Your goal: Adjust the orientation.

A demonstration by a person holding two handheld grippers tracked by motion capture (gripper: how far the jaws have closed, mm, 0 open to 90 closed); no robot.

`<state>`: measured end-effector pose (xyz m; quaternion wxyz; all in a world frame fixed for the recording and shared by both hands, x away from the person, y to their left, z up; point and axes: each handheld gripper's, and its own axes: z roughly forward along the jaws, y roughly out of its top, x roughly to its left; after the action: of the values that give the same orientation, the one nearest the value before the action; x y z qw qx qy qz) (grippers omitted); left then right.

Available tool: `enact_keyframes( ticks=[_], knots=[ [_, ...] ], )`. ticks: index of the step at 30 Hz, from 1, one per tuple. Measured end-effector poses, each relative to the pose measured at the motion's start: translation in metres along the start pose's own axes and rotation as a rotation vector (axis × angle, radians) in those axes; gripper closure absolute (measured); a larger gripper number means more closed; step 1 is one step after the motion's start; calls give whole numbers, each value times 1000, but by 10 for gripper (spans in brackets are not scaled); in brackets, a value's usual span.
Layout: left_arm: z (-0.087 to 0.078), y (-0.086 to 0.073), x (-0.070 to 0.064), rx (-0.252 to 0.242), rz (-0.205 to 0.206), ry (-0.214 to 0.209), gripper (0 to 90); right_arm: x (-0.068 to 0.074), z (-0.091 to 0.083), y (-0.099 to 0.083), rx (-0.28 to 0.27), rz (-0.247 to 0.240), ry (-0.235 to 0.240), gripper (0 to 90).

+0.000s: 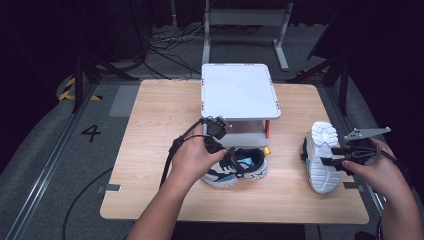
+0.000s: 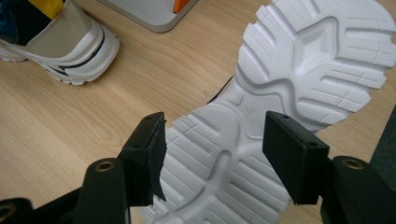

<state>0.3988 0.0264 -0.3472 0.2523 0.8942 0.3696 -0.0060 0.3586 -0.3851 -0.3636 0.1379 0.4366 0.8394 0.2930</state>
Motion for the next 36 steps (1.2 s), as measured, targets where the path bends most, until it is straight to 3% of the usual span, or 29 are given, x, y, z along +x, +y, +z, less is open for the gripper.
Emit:
enact_keyframes(
  ticks=[5,8,10,16,19,20,21,24,27,30,34,35,36],
  knots=[
    [13,10,-6,5,-8,-33,517,0,0,-1,6,-8,4,398],
    [23,17,-12,17,-9,-31,526,2,0,-1,10,-22,13,398],
    [29,20,-13,41,-16,-19,510,2,0,0,7,-27,11,398],
    [39,21,-11,81,-23,67,499,1,0,-1,6,-27,14,397],
    [41,15,-7,54,-56,48,494,1,-1,-1,5,-27,10,397],
    [40,14,-7,50,-89,39,507,1,-1,-1,5,-25,11,397],
    [40,14,-7,50,-89,39,533,1,-1,-1,4,-27,9,397],
    [38,12,-8,51,-140,30,561,2,-1,0,6,-30,10,397],
    [35,14,-9,54,-123,33,633,3,1,0,6,-34,14,397],
    [27,16,-10,45,-96,28,780,3,1,1,5,-38,15,397],
    [29,18,-12,50,-94,42,767,2,1,0,4,-34,14,397],
    [34,18,-11,43,-120,54,619,2,1,0,7,-36,13,397],
    [34,18,-11,43,-120,54,573,2,1,0,7,-36,13,397]
  ],
)
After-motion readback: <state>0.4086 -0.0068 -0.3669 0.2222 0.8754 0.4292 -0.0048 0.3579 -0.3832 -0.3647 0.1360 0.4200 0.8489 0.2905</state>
